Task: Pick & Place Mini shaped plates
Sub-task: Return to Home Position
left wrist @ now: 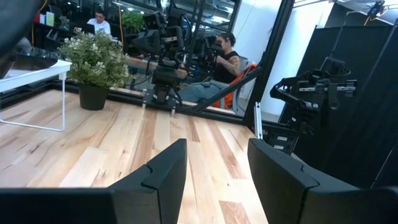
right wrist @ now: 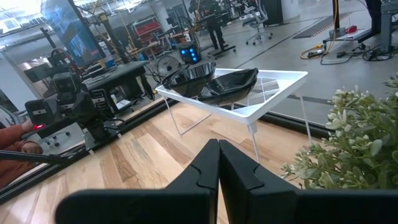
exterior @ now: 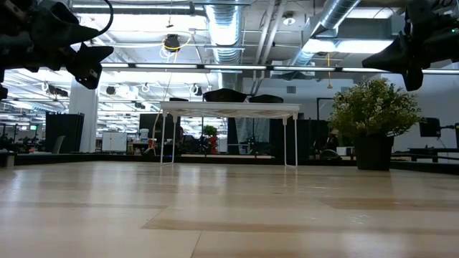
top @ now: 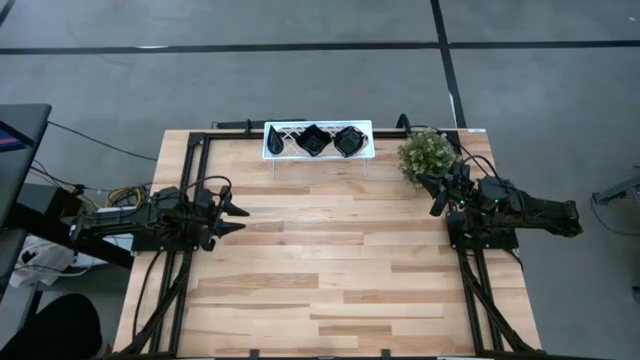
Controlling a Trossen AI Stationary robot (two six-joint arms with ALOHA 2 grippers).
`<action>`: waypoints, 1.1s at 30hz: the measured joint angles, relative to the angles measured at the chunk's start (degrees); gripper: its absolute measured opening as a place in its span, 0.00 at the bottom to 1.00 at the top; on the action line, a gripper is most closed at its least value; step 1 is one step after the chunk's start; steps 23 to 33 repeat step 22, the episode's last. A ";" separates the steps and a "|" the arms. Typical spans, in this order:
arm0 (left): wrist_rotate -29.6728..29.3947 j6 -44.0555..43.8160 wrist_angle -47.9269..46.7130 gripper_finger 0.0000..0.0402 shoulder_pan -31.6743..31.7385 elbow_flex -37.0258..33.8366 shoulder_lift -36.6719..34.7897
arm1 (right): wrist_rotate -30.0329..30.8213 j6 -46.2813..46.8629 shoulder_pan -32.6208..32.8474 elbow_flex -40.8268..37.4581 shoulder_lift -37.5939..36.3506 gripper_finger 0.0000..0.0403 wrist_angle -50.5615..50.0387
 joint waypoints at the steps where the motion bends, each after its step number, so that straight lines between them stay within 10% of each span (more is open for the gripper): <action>1: 0.00 0.02 0.05 0.43 0.00 0.00 0.00 | 0.00 0.00 0.00 0.00 0.00 0.00 0.00; 33: -0.13 0.00 0.51 0.43 0.00 0.00 0.20 | 0.02 0.00 0.00 0.00 0.00 0.00 0.00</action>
